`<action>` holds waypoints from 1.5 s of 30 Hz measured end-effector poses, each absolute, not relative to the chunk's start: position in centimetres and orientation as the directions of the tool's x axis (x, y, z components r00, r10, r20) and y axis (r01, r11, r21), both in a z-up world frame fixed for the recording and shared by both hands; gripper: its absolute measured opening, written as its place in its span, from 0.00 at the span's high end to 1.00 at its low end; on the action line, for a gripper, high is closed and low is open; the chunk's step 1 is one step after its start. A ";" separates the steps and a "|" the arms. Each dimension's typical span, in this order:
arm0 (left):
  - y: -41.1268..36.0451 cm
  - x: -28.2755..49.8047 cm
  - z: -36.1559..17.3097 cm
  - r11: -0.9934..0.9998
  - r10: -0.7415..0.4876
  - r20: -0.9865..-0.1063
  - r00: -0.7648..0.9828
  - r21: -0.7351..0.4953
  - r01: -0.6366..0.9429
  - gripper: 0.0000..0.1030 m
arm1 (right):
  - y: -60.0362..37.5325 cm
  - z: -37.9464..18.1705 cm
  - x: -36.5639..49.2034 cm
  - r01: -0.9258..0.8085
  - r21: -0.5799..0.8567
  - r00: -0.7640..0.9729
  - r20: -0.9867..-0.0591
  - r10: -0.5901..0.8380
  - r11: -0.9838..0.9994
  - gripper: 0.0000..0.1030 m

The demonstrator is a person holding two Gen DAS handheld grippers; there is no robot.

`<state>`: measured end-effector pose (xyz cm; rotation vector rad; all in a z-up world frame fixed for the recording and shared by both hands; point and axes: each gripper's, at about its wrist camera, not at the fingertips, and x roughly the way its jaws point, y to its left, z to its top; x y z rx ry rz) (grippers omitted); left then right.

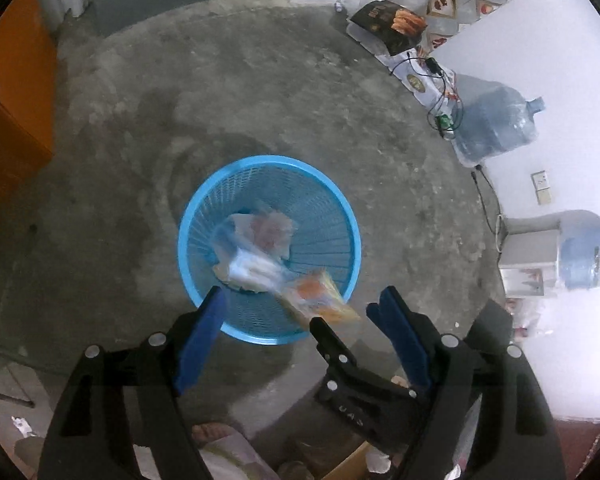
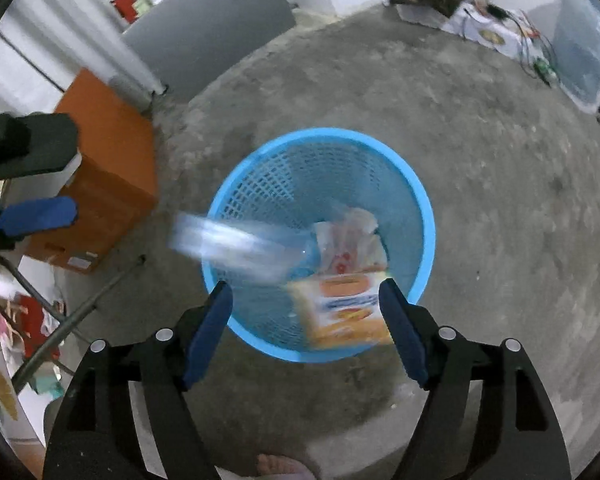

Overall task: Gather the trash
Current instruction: 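Carry box and packet over the blue wastebasket and open both grippers, then move both empty grippers back toward the table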

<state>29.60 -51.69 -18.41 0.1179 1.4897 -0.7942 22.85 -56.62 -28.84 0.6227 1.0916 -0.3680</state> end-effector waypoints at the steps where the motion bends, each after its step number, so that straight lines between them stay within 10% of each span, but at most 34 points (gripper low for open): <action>1: -51.5 29.5 -18.4 0.740 -0.403 -0.907 -0.121 -0.401 0.540 0.26 | -56.7 -28.9 22.7 0.563 0.288 0.430 -0.903 0.023 0.774 0.30; 20: -42.4 28.1 -8.8 0.691 -0.527 -0.848 -0.057 -0.467 0.552 0.26 | -55.1 -18.9 18.0 0.437 0.343 0.597 -0.802 0.017 0.831 0.30; 33: -17.8 31.7 1.4 0.798 -0.516 -0.837 0.181 -0.394 0.455 0.26 | -44.4 -9.6 20.2 0.164 0.350 0.638 -0.750 0.172 0.922 0.21; 45: 0.7 36.2 -0.6 0.887 -0.449 -0.854 0.262 -0.391 0.246 0.25 | -25.8 -8.5 28.4 -0.240 0.444 0.486 -0.715 0.502 0.864 0.14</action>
